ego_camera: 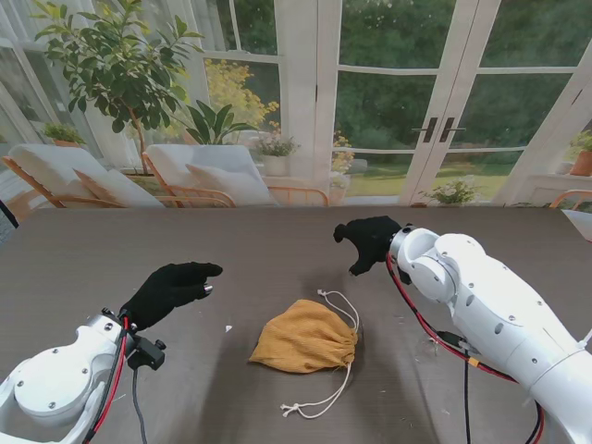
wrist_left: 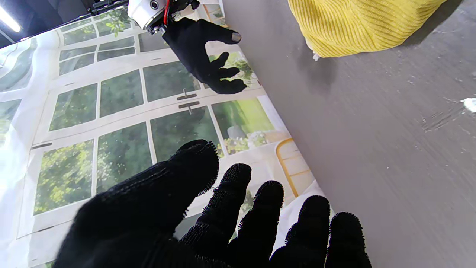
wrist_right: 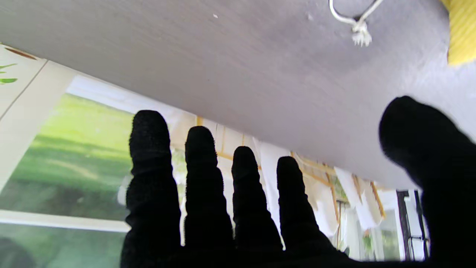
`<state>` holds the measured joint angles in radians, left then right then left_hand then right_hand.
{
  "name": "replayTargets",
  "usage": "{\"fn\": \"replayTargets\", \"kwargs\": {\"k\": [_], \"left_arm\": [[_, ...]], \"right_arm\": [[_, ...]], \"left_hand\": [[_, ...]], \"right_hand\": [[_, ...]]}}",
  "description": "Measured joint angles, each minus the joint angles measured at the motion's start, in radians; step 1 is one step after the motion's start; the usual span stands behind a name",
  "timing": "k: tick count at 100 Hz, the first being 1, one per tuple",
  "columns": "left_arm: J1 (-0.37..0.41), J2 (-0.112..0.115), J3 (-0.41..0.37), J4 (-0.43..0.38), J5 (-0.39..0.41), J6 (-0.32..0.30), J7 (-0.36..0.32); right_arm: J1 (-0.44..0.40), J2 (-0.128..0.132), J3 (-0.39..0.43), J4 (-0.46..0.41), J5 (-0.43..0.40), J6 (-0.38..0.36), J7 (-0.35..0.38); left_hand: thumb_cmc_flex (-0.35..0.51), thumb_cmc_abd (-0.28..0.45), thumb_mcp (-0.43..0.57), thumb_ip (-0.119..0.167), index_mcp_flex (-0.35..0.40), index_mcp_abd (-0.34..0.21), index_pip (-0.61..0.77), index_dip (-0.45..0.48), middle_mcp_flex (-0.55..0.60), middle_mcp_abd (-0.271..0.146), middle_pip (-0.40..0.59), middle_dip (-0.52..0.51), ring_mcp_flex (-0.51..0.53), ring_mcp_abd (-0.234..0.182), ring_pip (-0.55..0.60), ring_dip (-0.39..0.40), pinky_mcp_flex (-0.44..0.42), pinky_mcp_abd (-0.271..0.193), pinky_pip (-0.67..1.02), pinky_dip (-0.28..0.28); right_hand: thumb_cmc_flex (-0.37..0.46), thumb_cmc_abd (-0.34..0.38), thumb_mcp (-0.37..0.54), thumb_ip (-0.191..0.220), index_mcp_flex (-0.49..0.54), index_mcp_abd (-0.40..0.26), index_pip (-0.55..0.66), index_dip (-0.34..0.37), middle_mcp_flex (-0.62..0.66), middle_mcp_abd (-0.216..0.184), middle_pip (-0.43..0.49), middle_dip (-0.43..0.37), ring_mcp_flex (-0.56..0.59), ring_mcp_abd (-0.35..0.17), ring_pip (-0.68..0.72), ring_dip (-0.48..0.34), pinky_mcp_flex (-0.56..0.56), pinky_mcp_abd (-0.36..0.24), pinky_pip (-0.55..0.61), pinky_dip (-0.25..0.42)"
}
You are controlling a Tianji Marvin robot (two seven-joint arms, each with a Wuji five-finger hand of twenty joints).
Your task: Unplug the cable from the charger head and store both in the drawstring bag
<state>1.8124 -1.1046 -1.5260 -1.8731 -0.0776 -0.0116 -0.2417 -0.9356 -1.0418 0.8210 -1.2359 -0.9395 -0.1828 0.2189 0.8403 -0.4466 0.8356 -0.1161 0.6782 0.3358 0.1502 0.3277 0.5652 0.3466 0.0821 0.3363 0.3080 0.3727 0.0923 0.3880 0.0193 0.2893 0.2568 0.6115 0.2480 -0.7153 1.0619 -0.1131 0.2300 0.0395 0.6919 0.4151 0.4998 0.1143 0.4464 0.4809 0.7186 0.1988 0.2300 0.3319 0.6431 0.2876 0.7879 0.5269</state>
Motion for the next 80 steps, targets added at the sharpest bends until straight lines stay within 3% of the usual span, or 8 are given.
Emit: {"fn": "replayTargets", "kwargs": {"k": [10,25,49,80], "left_arm": [[-0.003,-0.001,0.011,0.009,0.003,-0.031,0.022],[-0.013,-0.003,0.032,0.028,0.040,-0.101,0.069],[-0.017,-0.012,0.068,0.057,0.120,-0.219,0.168],[-0.027,-0.029,0.134,0.105,0.158,-0.366,0.293]], "right_arm": [[-0.045,-0.001,0.047,-0.037,0.012,0.014,-0.035],[-0.157,-0.021,0.162,-0.090,0.057,0.016,-0.153],[-0.334,-0.032,0.311,-0.223,0.085,-0.008,-0.195],[-0.500,-0.045,0.438,-0.278,0.170,-0.043,-0.292]], "left_hand": [[-0.010,-0.001,0.000,0.000,-0.006,-0.037,-0.004,-0.004,-0.003,-0.020,-0.006,-0.007,-0.007,-0.002,-0.001,-0.004,-0.006,-0.006,-0.022,0.000],[-0.022,-0.001,-0.025,0.000,-0.017,-0.091,-0.008,-0.014,-0.015,-0.051,-0.008,-0.023,-0.025,-0.014,-0.011,-0.016,-0.028,-0.014,-0.048,0.000],[-0.033,-0.002,-0.052,0.001,-0.039,-0.133,-0.012,-0.021,-0.028,-0.075,-0.009,-0.038,-0.032,-0.028,-0.013,-0.028,-0.041,-0.021,-0.066,0.000],[-0.060,-0.033,-0.057,0.001,-0.045,-0.136,-0.012,-0.029,-0.028,-0.079,-0.009,-0.049,-0.032,-0.030,-0.013,-0.030,-0.043,-0.021,-0.074,0.000]], "right_hand": [[0.000,0.047,-0.023,0.000,0.068,-0.056,-0.005,0.000,0.050,-0.001,-0.013,-0.006,0.001,0.000,0.000,0.000,0.000,0.000,0.000,0.000],[0.000,0.074,-0.044,0.000,0.170,-0.133,-0.028,-0.002,0.156,-0.025,-0.048,-0.013,0.034,0.000,0.013,0.000,0.000,0.000,0.000,0.000],[-0.001,0.096,-0.049,0.000,0.209,-0.149,-0.055,0.000,0.216,-0.040,-0.077,-0.015,0.042,0.000,0.015,0.007,0.009,0.000,0.000,0.000],[-0.001,0.122,-0.067,0.009,0.209,-0.152,-0.077,0.000,0.228,-0.040,-0.102,-0.015,0.042,0.000,0.014,0.011,0.010,0.002,0.000,0.000]]}}
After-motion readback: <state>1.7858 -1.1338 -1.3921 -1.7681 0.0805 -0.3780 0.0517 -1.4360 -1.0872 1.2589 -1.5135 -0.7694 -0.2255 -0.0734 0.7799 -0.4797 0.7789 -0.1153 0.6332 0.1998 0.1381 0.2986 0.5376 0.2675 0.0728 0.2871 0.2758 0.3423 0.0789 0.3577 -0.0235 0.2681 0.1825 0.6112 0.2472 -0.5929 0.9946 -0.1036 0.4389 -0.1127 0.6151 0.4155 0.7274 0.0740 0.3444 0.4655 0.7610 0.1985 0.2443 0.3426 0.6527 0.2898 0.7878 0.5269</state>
